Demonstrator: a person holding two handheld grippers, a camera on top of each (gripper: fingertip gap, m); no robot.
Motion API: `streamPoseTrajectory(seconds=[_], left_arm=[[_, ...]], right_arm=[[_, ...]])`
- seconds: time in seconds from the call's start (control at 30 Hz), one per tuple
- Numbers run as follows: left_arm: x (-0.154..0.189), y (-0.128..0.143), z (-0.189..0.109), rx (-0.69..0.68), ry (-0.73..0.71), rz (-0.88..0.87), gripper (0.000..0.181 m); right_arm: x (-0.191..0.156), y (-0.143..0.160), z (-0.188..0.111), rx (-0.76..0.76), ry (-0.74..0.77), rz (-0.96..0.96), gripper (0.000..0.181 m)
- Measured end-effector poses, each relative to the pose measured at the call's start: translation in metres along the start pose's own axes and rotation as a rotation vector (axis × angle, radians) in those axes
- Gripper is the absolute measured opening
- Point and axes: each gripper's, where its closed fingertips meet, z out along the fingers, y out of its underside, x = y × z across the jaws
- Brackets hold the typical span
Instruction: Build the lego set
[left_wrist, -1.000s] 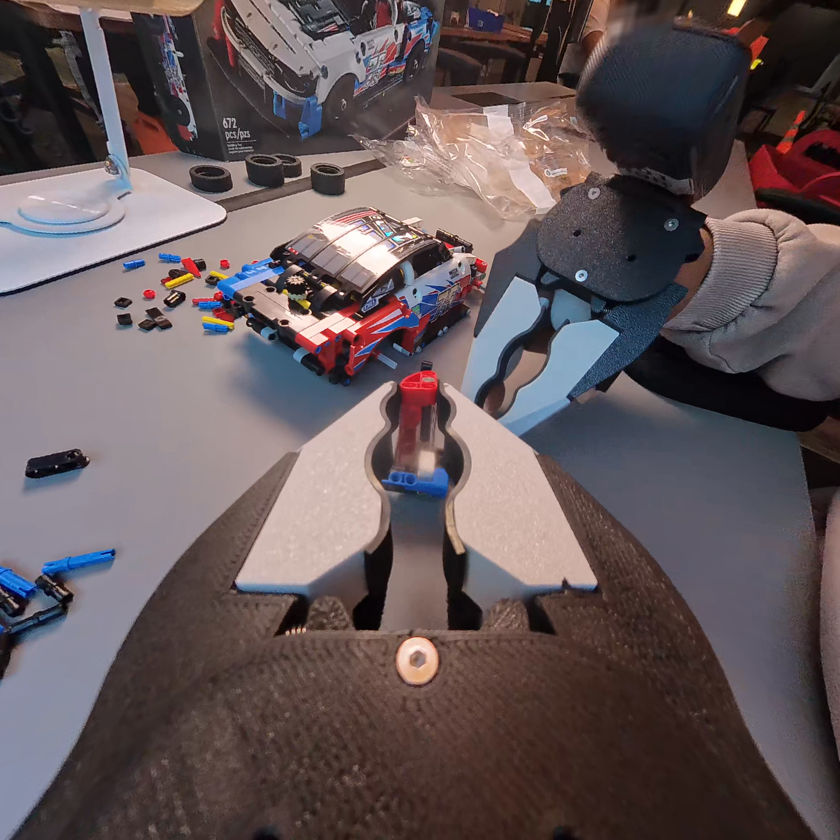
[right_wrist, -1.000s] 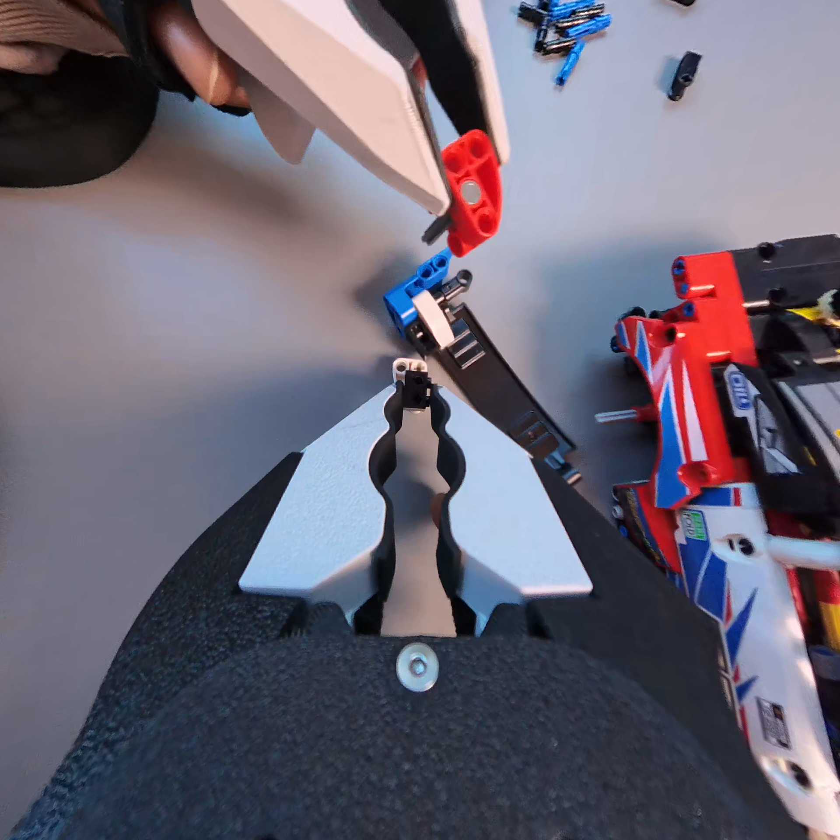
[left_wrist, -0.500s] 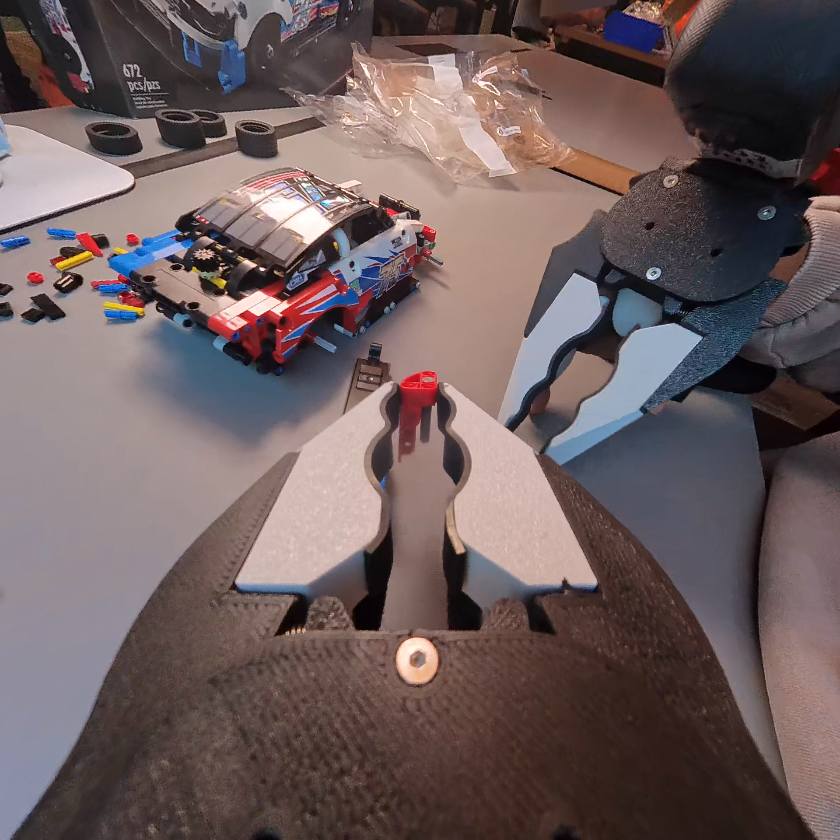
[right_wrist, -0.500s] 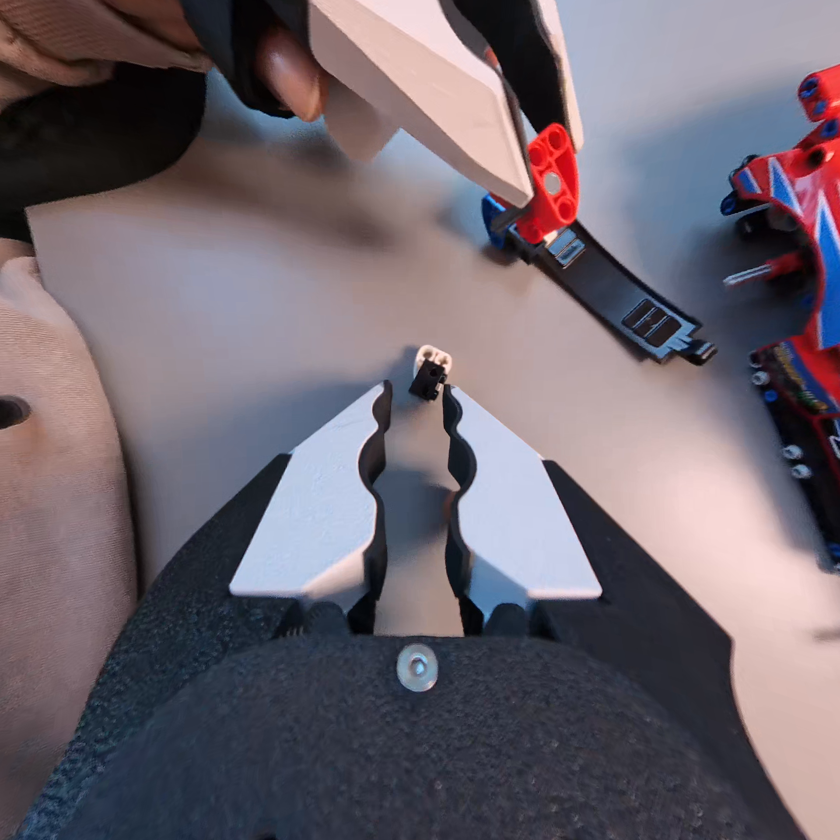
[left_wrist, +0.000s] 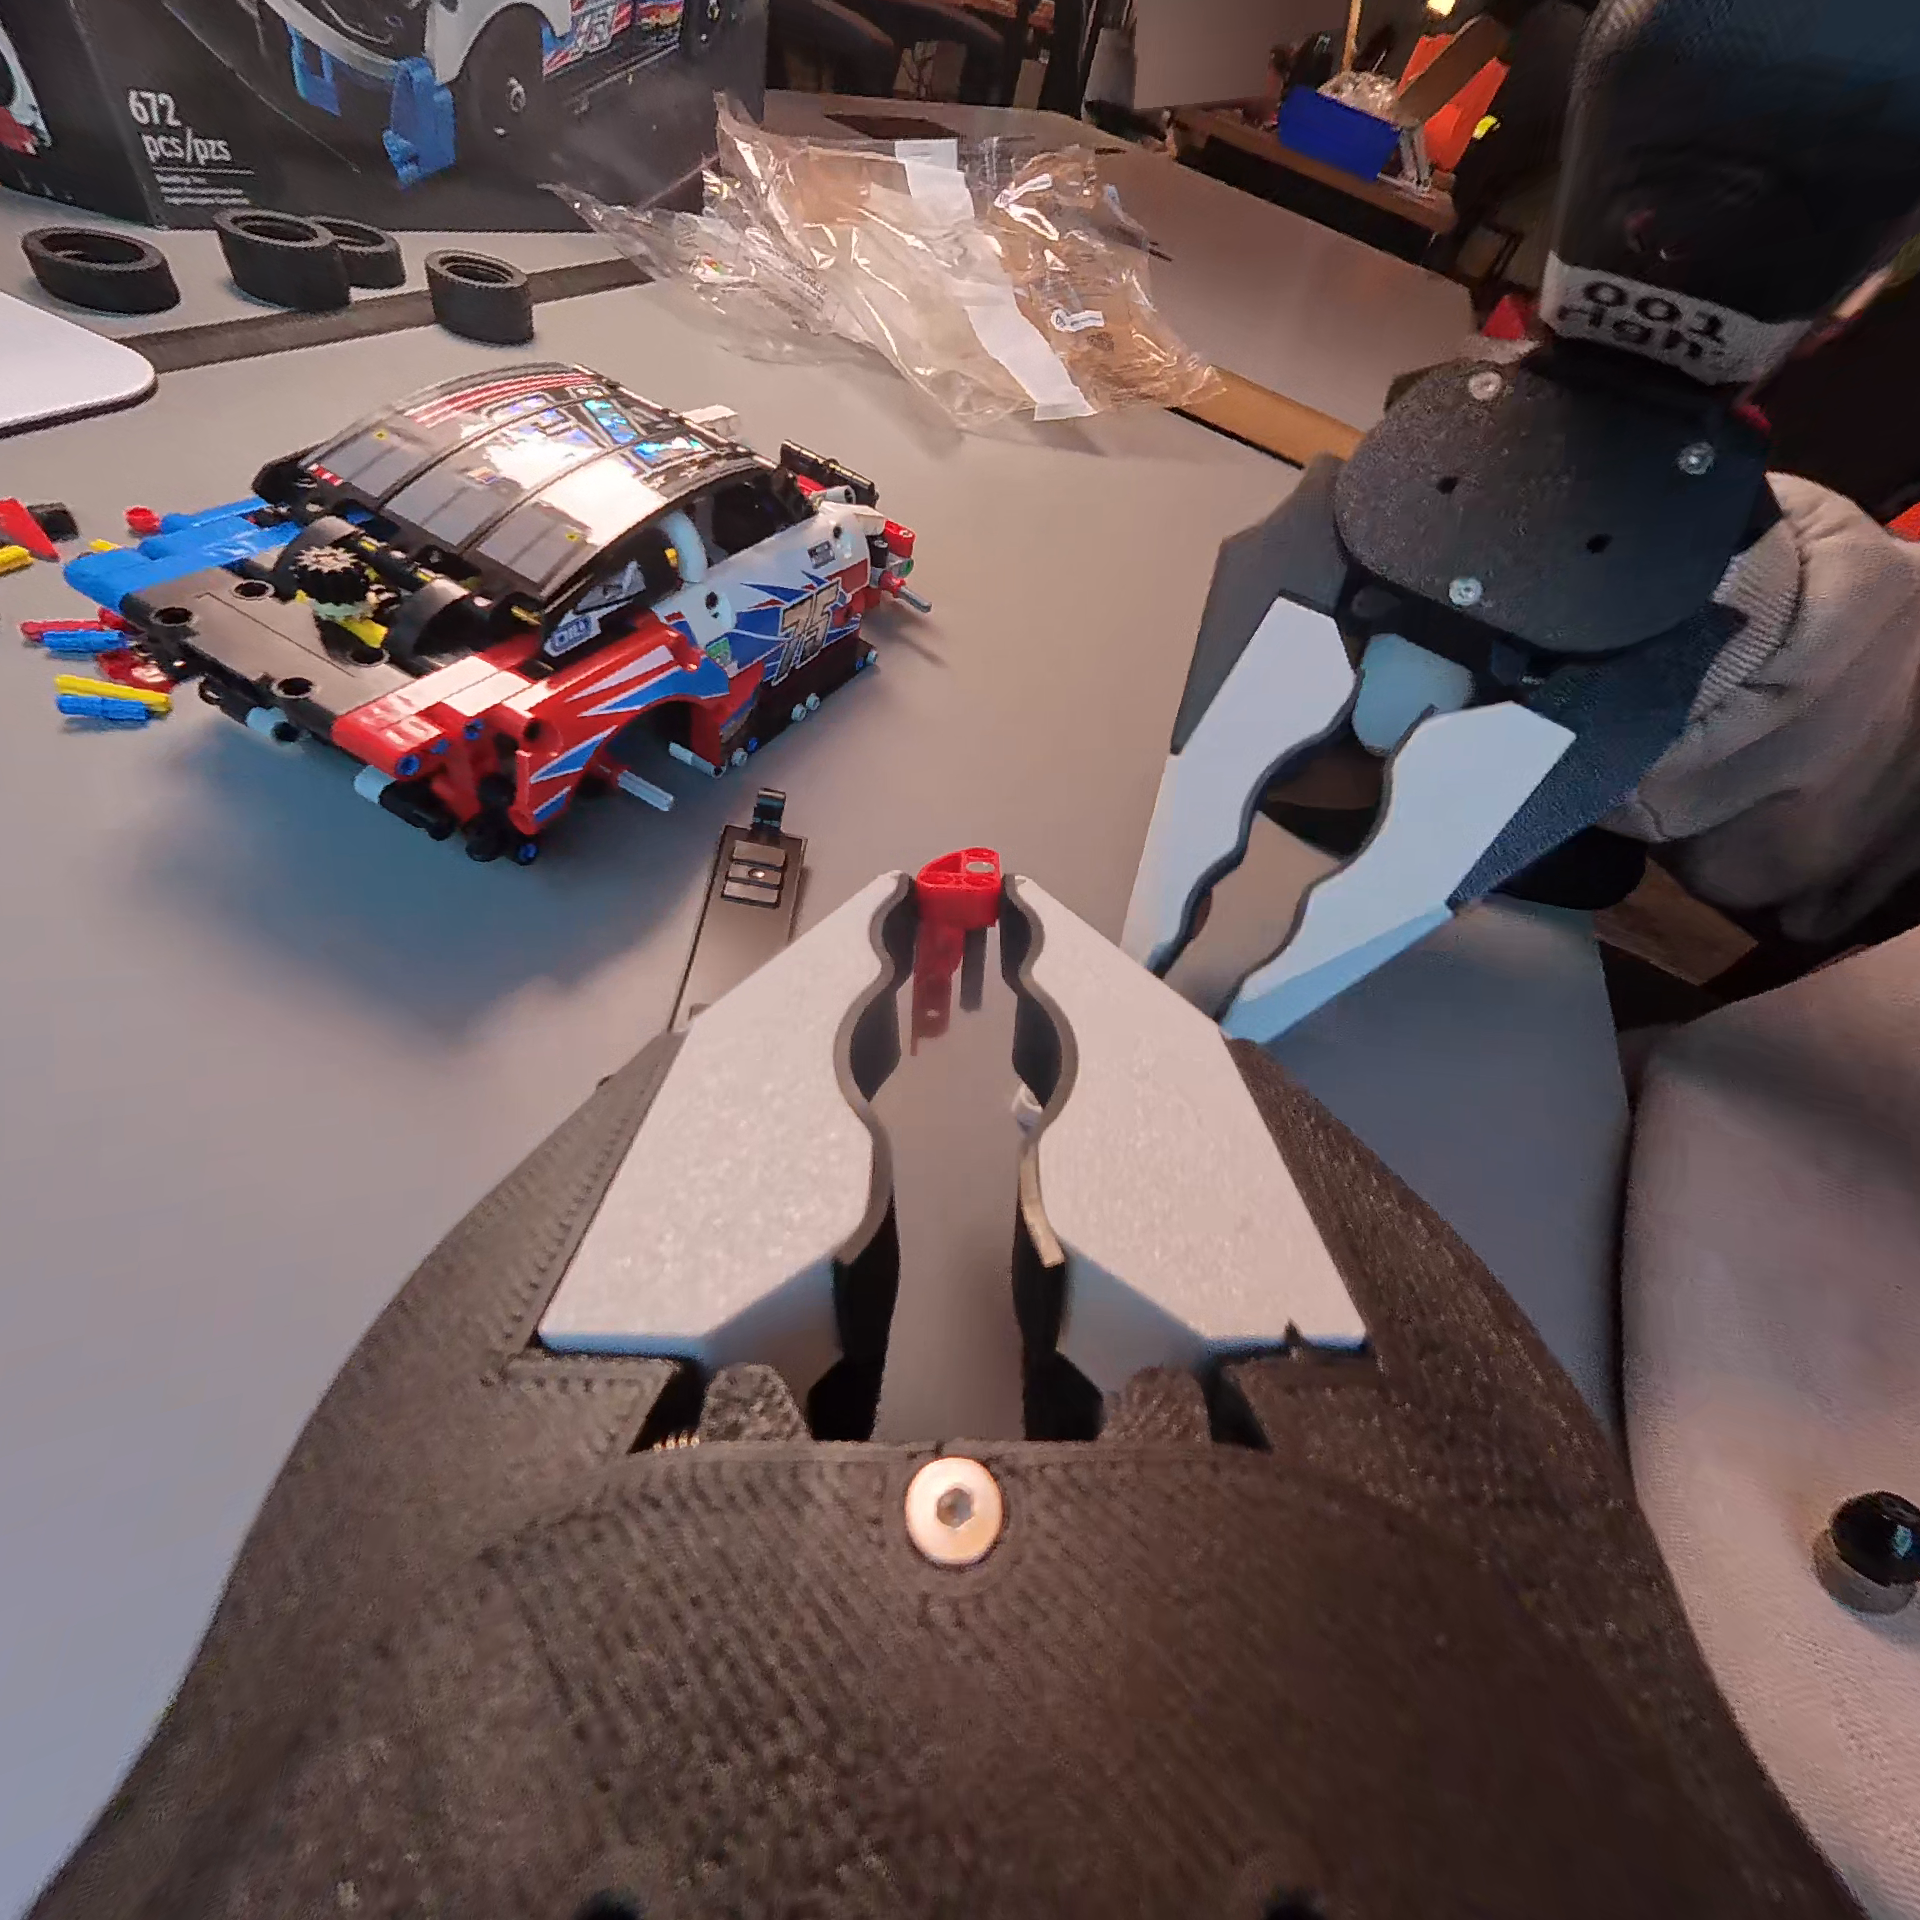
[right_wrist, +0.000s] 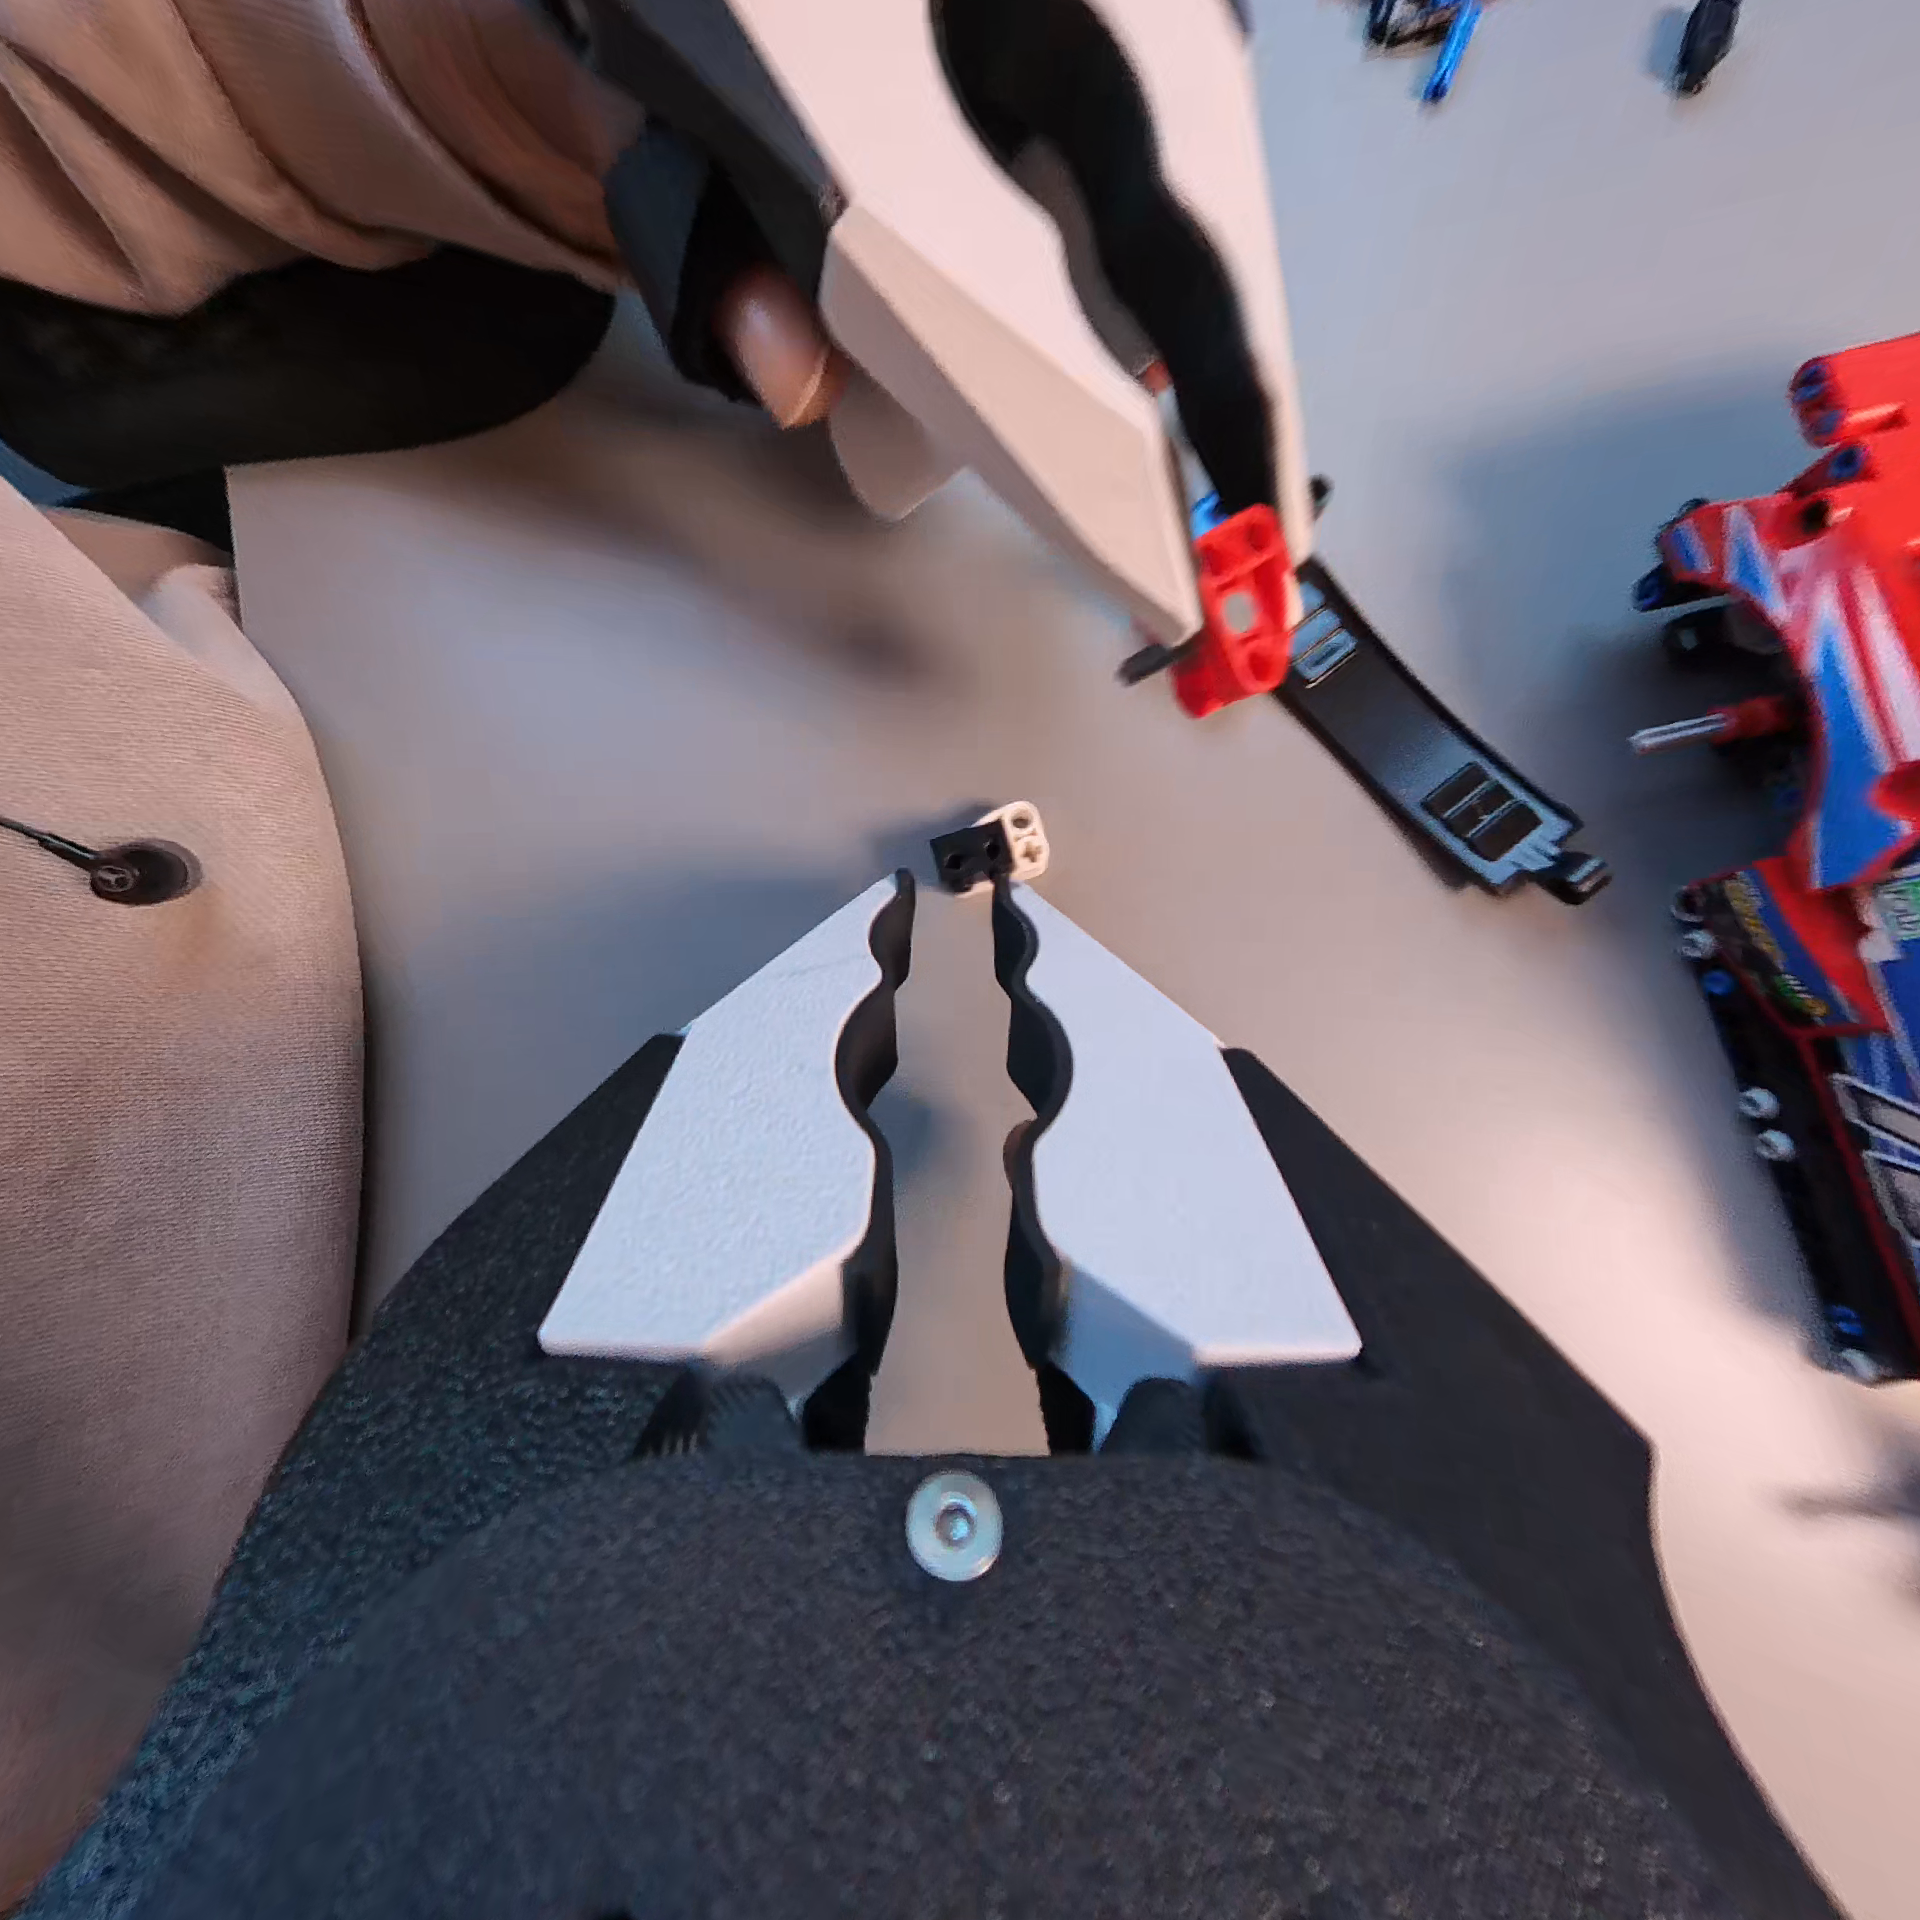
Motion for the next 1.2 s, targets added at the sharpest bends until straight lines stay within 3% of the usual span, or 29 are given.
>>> streamPoseTrajectory(seconds=[0.03,0.2,0.3,0.47,0.6,0.7,1.2], left_arm=[[0.004,-0.002,0.0,0.018,0.029,-0.011,0.013],[0.021,-0.019,-0.003,0.128,0.136,0.01,0.014],[0.023,-0.021,-0.005,0.148,0.138,0.037,0.014],[0.023,-0.009,-0.004,0.061,0.164,0.065,0.014],[0.026,0.006,-0.003,-0.036,0.202,0.094,0.024],[0.023,0.015,-0.001,-0.085,0.186,0.13,0.02],[0.02,0.031,0.006,-0.188,0.215,0.113,0.014]], right_arm=[[0.006,-0.006,-0.007,0.031,0.009,-0.005,0.014],[0.03,-0.036,-0.026,0.215,0.014,-0.059,0.025],[0.029,-0.051,-0.03,0.307,-0.038,-0.08,0.012],[0.027,-0.044,-0.023,0.258,-0.047,-0.168,0.007],[0.026,-0.034,-0.014,0.216,-0.042,-0.155,0.007],[0.024,-0.029,-0.008,0.203,-0.037,-0.135,0.007],[0.023,-0.014,0.002,0.192,0.039,-0.105,0.007]])
